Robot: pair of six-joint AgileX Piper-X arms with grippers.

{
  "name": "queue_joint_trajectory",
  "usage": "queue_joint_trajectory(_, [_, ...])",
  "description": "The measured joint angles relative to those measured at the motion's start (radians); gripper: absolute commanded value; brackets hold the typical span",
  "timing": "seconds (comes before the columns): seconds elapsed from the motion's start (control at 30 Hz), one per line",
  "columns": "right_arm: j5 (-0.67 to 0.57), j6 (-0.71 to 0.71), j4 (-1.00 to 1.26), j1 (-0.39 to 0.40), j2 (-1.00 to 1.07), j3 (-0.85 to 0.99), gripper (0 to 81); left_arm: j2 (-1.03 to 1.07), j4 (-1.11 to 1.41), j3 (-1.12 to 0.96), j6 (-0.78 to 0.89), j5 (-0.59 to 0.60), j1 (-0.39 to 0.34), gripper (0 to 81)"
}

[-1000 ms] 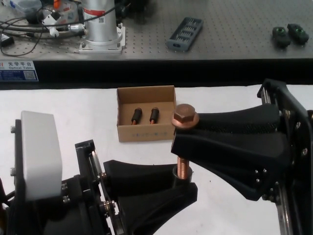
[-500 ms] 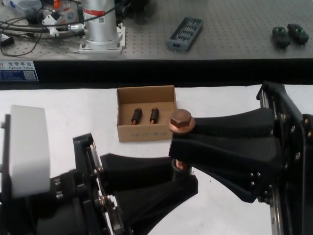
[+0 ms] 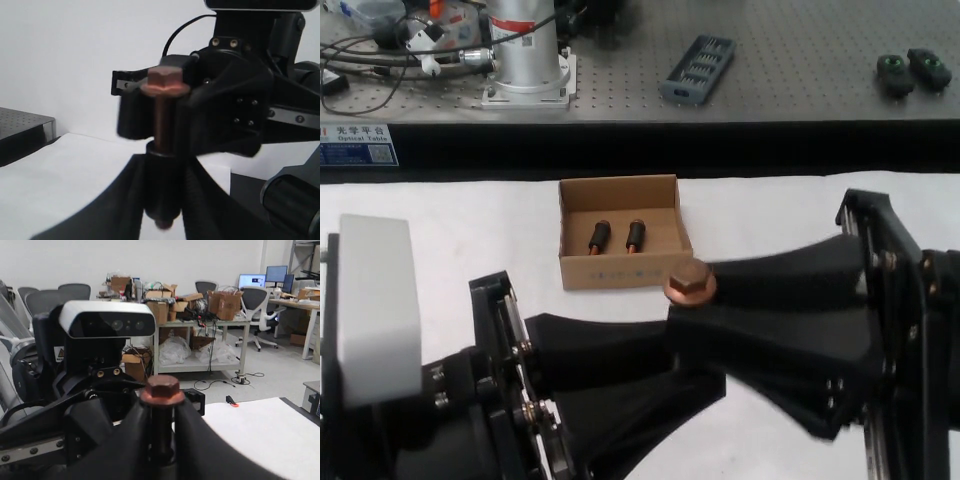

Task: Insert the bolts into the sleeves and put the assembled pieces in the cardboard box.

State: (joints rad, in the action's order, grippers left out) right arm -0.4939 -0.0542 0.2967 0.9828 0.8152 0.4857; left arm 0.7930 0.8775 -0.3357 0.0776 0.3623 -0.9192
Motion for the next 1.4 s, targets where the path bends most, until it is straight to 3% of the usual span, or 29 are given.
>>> queue_joint_trajectory(0.07, [0.008,0.0,-0.014,0.0,0.0,0.0,44.3,0.0,-0.002,0.002,0.0,0.0,0.0,0.6])
queue_joint_trajectory(0.4, [0.14,0.0,-0.045,0.0,-0.031,0.0,36.4,0.002,0.002,0.0,0.0,-0.098,0.0,0.6])
queue_joint_trajectory(0.53, [0.275,0.003,-0.113,0.0,-0.124,-0.002,23.5,0.002,-0.025,0.0,0.043,-0.282,0.0,0.6])
queue_joint_trajectory(0.7, [0.406,0.006,-0.355,0.0,-0.266,-0.002,0.5,0.002,-0.133,-0.005,0.061,-0.343,0.0,0.6])
queue_joint_trajectory(0.83, [0.433,0.006,-0.493,0.0,-0.328,-0.002,3.6,0.002,-0.307,-0.063,0.061,-0.345,0.012,0.6])
queue_joint_trajectory(0.97, [0.44,0.006,-0.594,0.0,-0.382,-0.002,3.6,0.017,-0.553,-0.188,0.064,-0.348,0.096,0.6])
queue_joint_trajectory(1.17, [0.485,0.006,-0.68,0.0,-0.431,-0.002,3.6,0.131,-0.675,-0.334,0.07,-0.335,0.214,0.6])
queue_joint_trajectory(1.23, [0.494,0.006,-0.682,0.0,-0.432,-0.002,3.6,0.233,-0.709,-0.392,0.087,-0.301,0.286,0.6])
queue_joint_trajectory(1.4, [0.503,0.006,-0.687,0.0,-0.432,-0.002,3.8,0.445,-0.8,-0.614,0.142,-0.189,0.368,0.6])
